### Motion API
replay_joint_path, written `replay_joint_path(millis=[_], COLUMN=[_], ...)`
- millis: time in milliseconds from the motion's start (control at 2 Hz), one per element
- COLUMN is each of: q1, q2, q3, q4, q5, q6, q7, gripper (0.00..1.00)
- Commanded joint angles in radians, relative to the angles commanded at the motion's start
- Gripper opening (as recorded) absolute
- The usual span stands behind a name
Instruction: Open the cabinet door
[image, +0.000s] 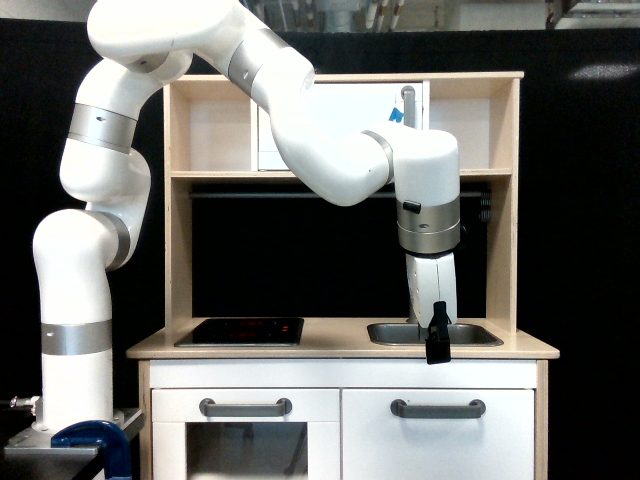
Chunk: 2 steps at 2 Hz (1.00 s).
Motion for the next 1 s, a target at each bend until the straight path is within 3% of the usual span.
replay_joint_path(millis=[500, 1000], q1=[-0.025, -0.036], q2=[0.019, 0.018], q3=[0.02, 0.013], q4=[0.021, 0.014], q5=[0.002, 0.01], q6=[0.038, 0.042], q7=[-0.081, -0.018], gripper=[1.0, 1.0])
